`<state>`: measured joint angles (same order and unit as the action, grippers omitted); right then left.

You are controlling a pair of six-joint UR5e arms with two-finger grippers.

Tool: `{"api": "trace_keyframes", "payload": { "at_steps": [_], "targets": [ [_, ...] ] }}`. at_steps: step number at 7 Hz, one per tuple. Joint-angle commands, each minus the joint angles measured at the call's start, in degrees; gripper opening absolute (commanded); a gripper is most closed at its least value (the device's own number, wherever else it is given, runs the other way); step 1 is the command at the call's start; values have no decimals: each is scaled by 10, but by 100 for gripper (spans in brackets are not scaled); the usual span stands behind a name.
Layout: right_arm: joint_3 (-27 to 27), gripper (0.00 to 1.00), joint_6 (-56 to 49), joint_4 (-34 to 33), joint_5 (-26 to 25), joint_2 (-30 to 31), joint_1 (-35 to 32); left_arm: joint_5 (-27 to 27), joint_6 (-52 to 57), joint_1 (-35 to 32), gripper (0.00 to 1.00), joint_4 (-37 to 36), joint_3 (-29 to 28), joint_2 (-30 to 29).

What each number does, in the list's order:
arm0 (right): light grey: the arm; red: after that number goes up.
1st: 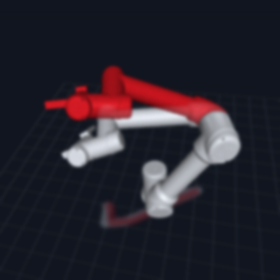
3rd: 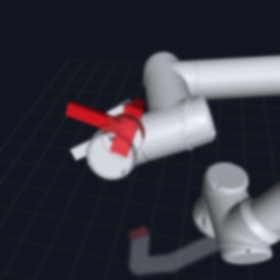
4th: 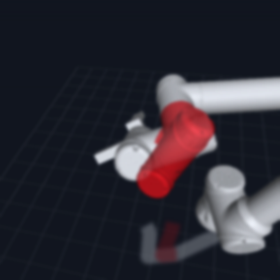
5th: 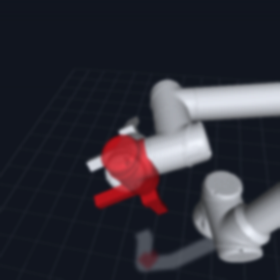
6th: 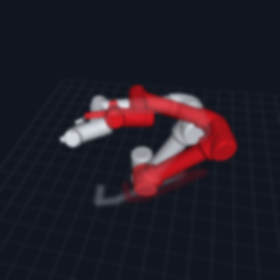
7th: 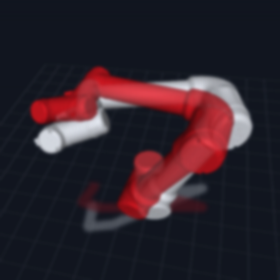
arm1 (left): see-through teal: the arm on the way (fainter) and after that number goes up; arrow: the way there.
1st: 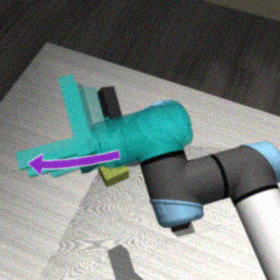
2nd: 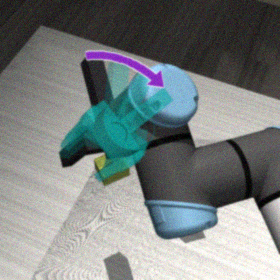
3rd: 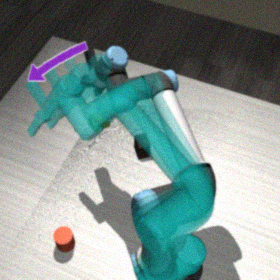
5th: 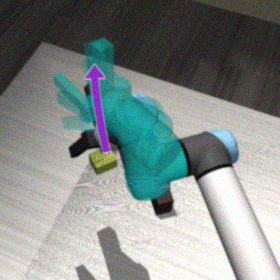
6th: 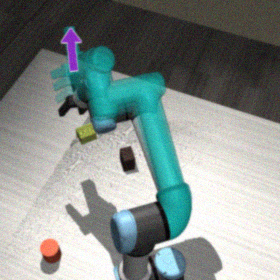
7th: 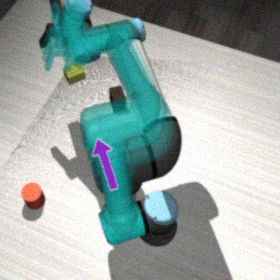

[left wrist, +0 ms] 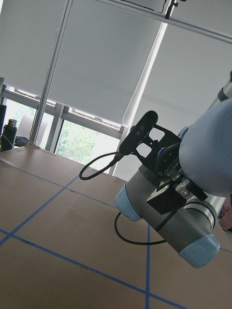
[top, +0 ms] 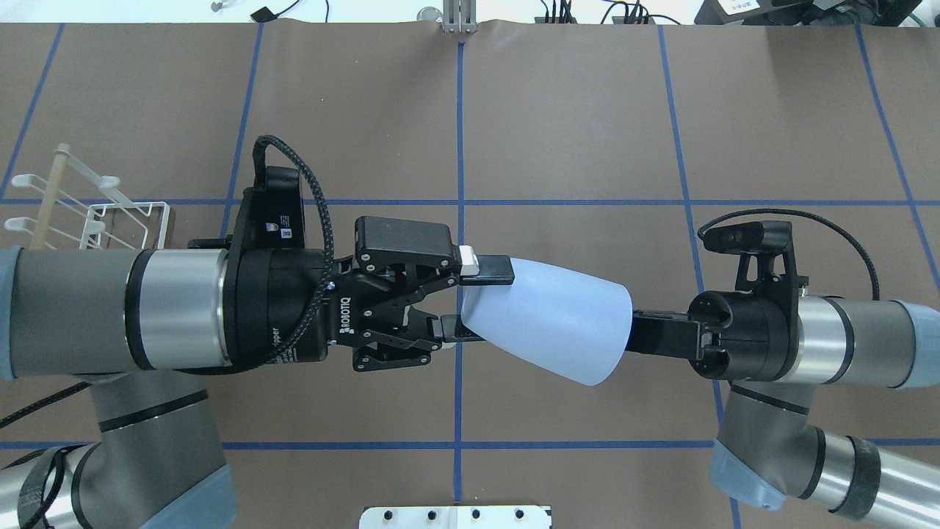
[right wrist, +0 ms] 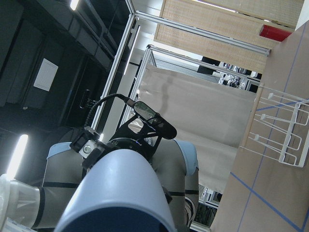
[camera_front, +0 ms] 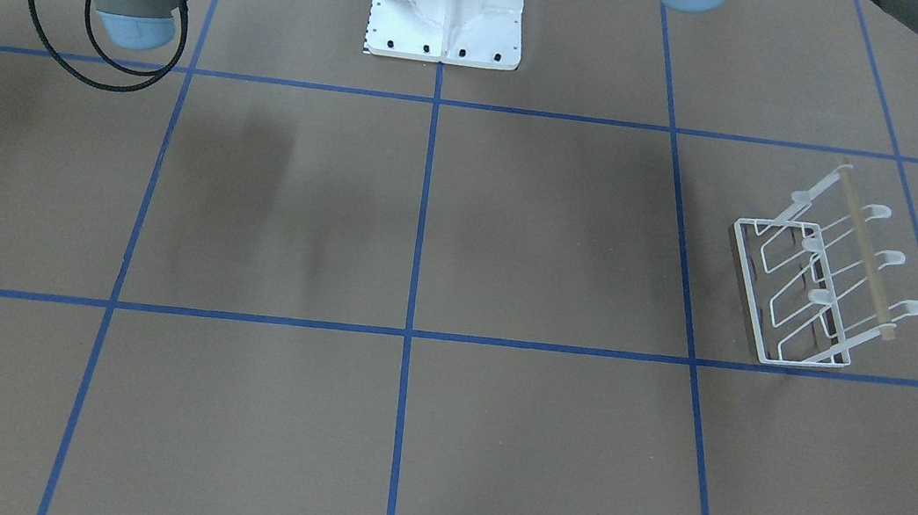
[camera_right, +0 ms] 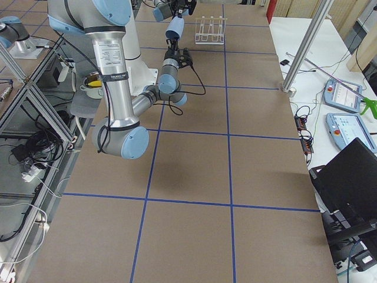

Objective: Hang cup on cup holder
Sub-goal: 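Open the right gripper and withdraw it while the left gripper holds the cup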

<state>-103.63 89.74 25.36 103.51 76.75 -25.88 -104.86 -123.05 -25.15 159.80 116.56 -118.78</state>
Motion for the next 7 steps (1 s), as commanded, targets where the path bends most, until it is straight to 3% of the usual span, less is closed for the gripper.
{"api": "trace_keyframes", "payload": {
  "at_steps": [1,2,3,7],
  "targets": [
    [-2,2,-2,1,0,-5,-1,-1,3,0,11,1,-1,5],
    [-3,23,-2,1,0,-5,-2,-1,3,0,0,2,0,5],
    [-6,96,0,1,-1,-5,-4,-1,4,-1,0,2,0,5],
    [-12,100,17,9,0,43,-18,-1,3,-4,0,22,5,9]
  ]
}}
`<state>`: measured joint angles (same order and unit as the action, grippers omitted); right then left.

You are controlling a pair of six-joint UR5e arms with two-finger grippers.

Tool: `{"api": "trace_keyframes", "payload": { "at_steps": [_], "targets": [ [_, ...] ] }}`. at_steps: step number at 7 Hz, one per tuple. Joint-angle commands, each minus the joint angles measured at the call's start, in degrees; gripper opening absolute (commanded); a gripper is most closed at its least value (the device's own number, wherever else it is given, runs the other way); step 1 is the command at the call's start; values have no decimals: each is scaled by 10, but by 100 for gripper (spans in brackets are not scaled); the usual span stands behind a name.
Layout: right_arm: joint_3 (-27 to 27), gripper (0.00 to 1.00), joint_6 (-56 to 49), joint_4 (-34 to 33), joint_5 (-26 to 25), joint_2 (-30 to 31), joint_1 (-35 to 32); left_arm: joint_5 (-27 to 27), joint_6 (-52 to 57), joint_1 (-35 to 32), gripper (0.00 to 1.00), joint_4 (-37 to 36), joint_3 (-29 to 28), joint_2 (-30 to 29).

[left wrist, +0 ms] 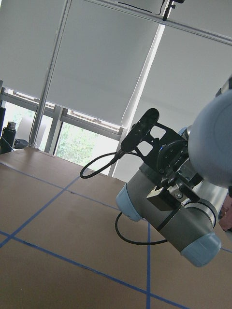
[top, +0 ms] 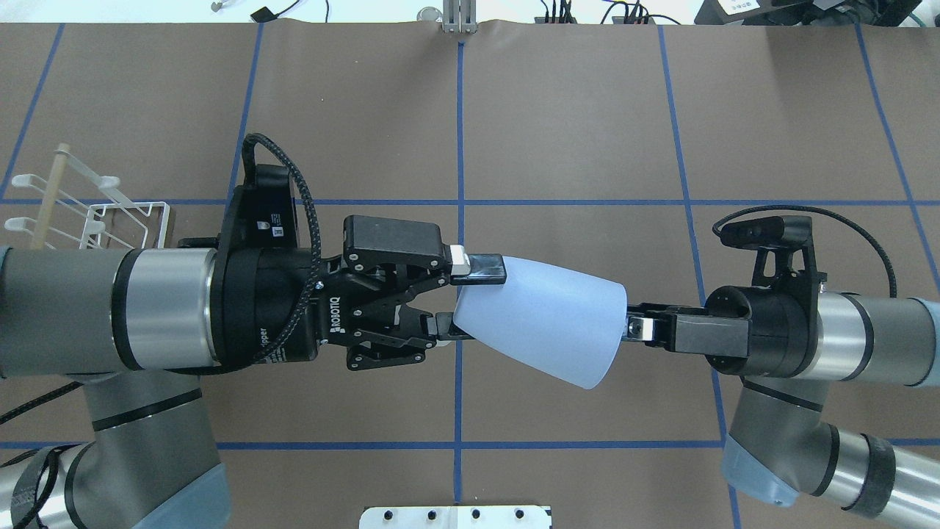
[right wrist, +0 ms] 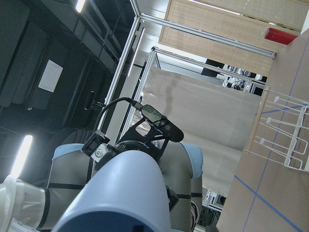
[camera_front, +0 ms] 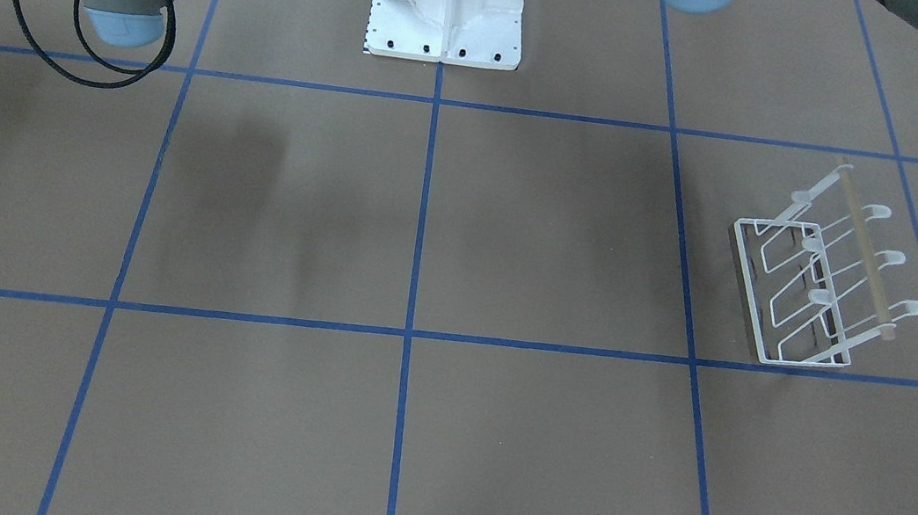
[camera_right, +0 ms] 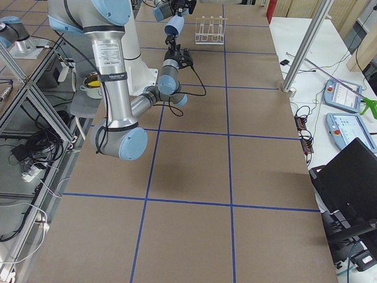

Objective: Hang cup on cup holder
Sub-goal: 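Open the right gripper and withdraw it while the left gripper holds the cup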

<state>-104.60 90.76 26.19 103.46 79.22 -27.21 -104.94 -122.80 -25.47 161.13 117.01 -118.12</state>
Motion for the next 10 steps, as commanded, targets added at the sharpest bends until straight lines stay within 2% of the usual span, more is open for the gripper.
{"api": "trace_keyframes", "payload": {
  "at_steps": [1,3,4,5,6,7,8,9,10],
  "targets": [
    [-4,100,18,5,4,51,-25,0,-1,-4,0,9,5,3],
    [-1,100,65,10,9,99,-57,1,4,-26,0,9,8,14],
    [3,100,65,-9,9,143,-80,1,7,-43,0,6,8,29],
    [5,100,65,-60,13,166,-112,0,8,-67,0,2,8,40],
    [5,100,64,-144,56,168,-163,-1,39,-77,0,-3,8,46],
    [5,100,58,-235,152,166,-249,-2,91,-84,0,-14,8,66],
    [6,100,37,-303,233,166,-328,-5,125,-100,0,-64,10,68],
    [4,100,-27,-375,294,168,-387,-28,182,-118,0,-140,30,69],
    [5,100,-103,-452,316,172,-418,-46,239,-139,0,-264,74,69]
  ]
}}
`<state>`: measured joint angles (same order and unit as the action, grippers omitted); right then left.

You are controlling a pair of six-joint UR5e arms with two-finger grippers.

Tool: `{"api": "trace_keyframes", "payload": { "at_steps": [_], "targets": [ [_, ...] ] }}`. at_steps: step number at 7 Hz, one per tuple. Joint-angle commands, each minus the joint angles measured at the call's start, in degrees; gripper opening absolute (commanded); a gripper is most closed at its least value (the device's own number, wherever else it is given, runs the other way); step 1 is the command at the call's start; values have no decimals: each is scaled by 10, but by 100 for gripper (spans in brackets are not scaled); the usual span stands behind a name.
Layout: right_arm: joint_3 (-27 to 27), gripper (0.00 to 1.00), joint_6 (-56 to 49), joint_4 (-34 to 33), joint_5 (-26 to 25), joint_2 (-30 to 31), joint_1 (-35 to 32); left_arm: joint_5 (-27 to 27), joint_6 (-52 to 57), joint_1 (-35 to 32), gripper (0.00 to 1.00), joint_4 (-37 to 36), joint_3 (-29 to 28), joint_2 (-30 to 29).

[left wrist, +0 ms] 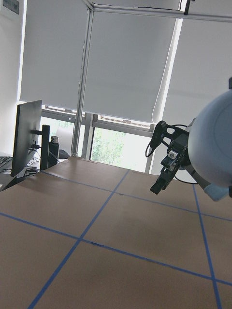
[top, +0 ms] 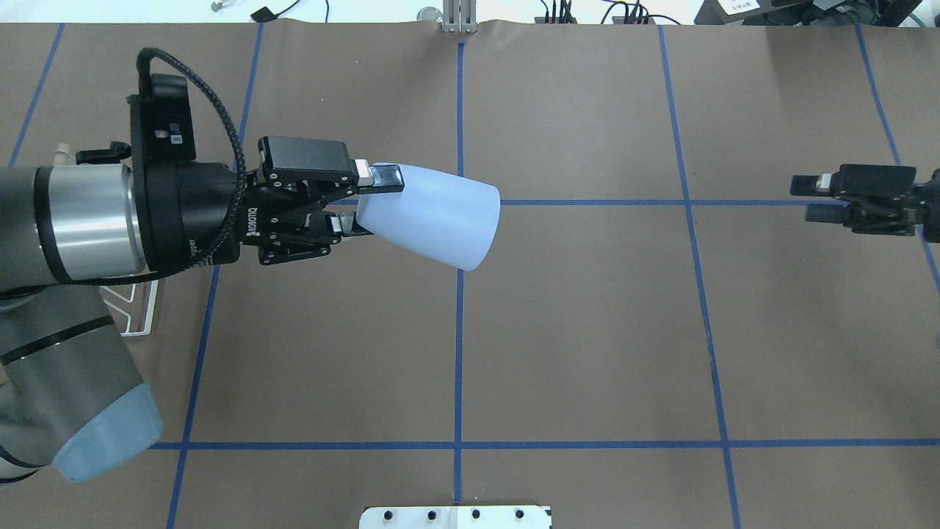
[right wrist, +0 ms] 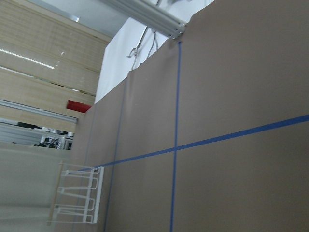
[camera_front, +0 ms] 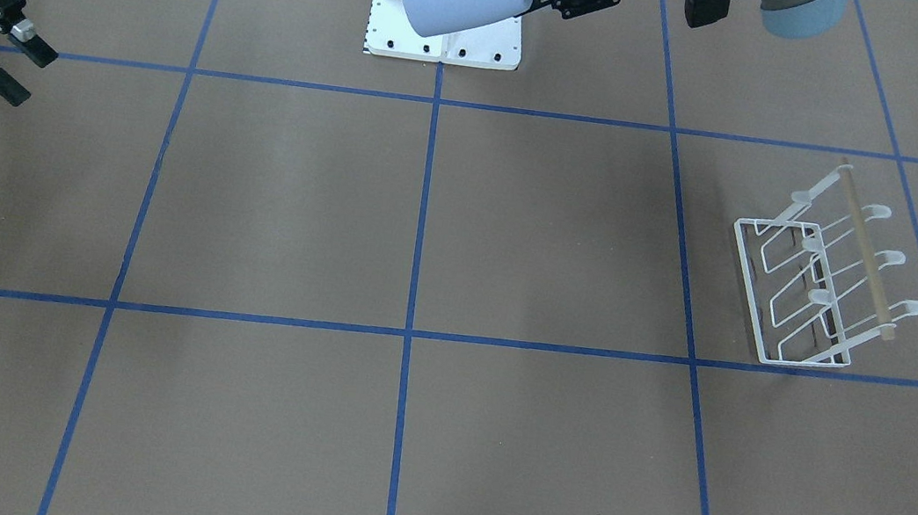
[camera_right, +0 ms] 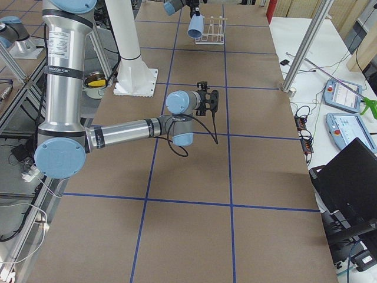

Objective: Hang cup on cup holder
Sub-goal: 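Carry the cup with the left gripper above the wire rack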

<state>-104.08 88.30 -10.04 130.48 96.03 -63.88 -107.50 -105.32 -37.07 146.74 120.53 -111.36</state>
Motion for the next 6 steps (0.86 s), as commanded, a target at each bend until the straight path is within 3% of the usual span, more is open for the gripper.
{"api": "trace_keyframes", "payload": {
  "at_steps": [1,2,6],
  "targets": [
    [-1,100,-169,-167,46,13,-70,-20,137,-29,0,-251,90,-2],
    [-1,100,-272,-249,45,20,-88,-18,205,-44,0,-350,117,-3],
    [-2,100,-699,-553,-1,29,-157,-16,466,-126,0,-591,120,-4]
  ]
}}
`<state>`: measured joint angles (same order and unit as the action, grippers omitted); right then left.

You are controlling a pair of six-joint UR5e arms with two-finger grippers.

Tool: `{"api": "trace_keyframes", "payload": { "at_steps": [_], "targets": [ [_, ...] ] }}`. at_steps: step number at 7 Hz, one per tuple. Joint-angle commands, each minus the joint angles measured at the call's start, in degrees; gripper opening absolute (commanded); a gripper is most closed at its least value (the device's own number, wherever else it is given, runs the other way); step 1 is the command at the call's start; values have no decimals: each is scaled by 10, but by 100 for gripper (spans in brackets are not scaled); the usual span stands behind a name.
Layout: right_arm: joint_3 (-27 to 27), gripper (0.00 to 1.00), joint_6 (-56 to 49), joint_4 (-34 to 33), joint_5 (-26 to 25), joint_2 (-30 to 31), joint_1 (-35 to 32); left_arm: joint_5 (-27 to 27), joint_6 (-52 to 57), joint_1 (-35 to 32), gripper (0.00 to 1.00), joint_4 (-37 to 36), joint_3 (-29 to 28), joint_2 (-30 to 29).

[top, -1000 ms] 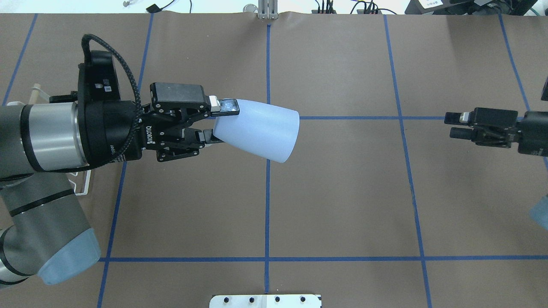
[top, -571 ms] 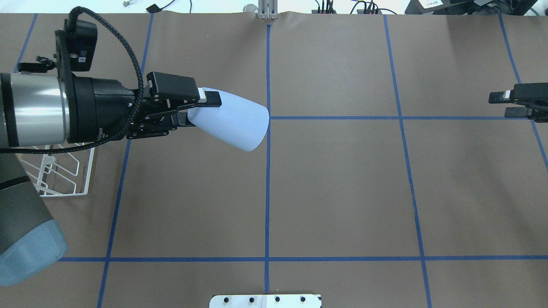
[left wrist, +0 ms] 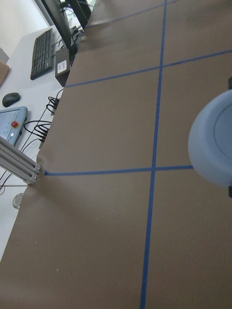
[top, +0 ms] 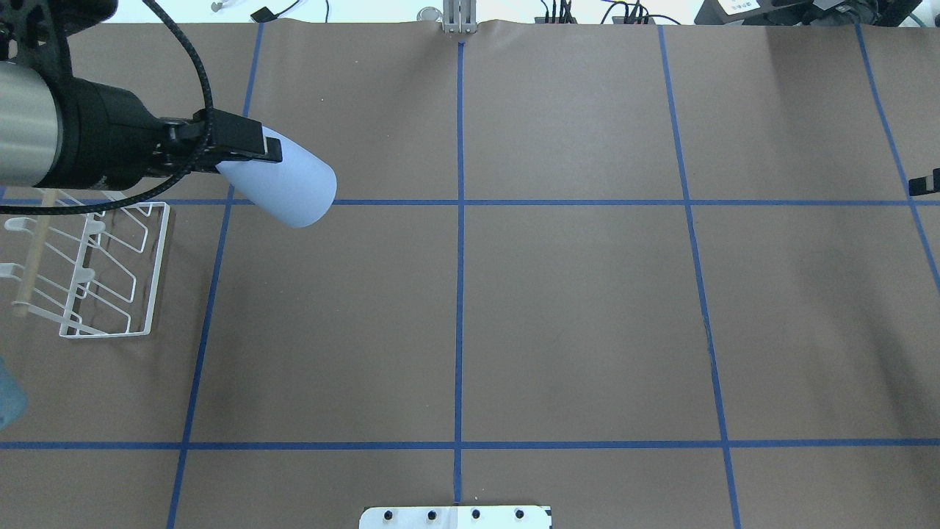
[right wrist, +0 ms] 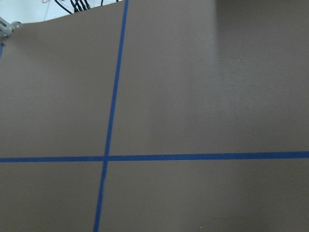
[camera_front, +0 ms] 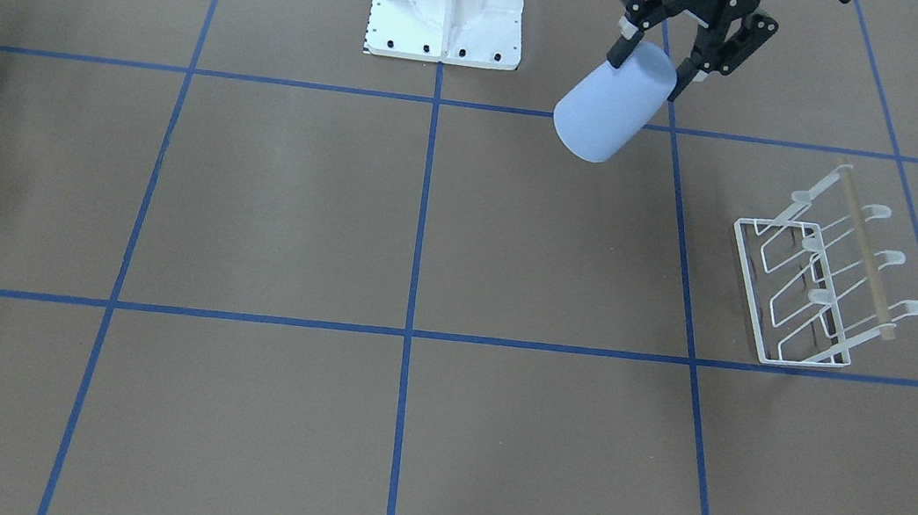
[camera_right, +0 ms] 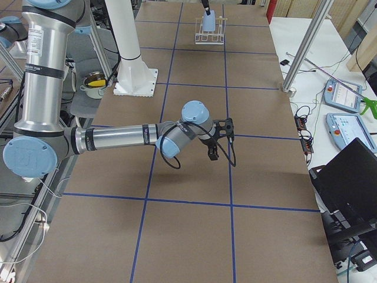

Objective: Hang cup on cup holder
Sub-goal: 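Carry the cup with the left gripper above the wire rack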

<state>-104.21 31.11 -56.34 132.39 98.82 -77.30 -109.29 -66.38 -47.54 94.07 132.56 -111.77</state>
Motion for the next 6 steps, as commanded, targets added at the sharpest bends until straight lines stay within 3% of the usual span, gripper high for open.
{"api": "trace_keyframes", "payload": {
  "at_steps": [1,3,6],
  "targets": [
    [2,100,-226,-163,-27,0,-47,5,135,-43,0,-97,-4,3],
    [3,100,-358,-282,-38,-13,-87,4,201,-85,0,-97,-29,22],
    [3,100,-384,-299,-48,-17,-92,-1,289,-139,0,-82,-89,31]
  ]
}}
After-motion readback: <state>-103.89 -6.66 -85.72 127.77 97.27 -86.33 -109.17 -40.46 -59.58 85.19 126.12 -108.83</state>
